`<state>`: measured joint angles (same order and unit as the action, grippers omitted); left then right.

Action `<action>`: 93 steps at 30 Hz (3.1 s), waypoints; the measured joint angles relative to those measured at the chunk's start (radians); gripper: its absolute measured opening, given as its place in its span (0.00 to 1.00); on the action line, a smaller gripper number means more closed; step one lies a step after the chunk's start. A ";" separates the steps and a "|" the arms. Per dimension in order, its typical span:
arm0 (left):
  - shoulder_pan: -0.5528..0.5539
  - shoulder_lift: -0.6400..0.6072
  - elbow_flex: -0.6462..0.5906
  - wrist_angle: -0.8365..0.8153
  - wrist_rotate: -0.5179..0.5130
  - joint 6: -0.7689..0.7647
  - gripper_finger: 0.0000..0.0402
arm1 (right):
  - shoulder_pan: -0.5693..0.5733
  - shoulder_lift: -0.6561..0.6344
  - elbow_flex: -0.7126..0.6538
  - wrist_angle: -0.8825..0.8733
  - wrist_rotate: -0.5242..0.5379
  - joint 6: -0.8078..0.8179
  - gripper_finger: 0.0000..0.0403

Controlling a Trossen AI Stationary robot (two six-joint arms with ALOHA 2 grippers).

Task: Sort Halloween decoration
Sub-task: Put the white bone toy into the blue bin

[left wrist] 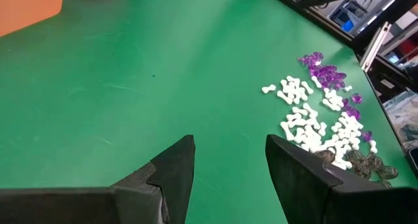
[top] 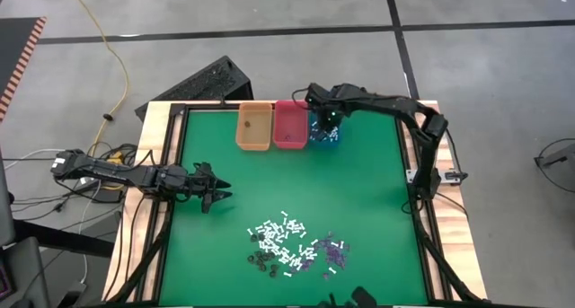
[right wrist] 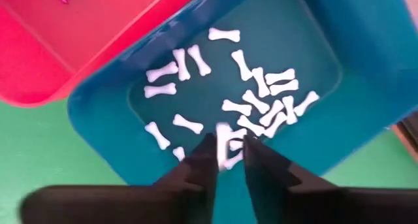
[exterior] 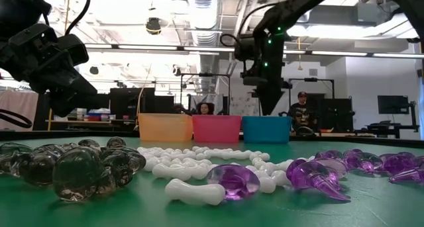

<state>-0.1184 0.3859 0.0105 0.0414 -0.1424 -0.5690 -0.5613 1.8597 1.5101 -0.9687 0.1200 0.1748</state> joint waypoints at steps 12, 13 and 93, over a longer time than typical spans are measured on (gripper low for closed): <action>0.000 0.000 0.000 0.000 0.000 -0.001 0.45 | 0.097 -0.088 0.002 0.021 -0.074 -0.049 0.48; 0.000 0.000 0.000 0.000 0.000 -0.001 0.45 | 0.125 -0.102 0.002 0.024 -0.091 -0.050 0.47; 0.000 0.000 0.000 0.002 -0.021 -0.005 0.45 | 0.423 -0.332 -0.565 0.385 0.064 0.084 0.35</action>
<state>-0.1181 0.3859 0.0105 0.0437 -0.1632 -0.5736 -0.1380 1.5280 0.9452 -0.5835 0.1841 0.2590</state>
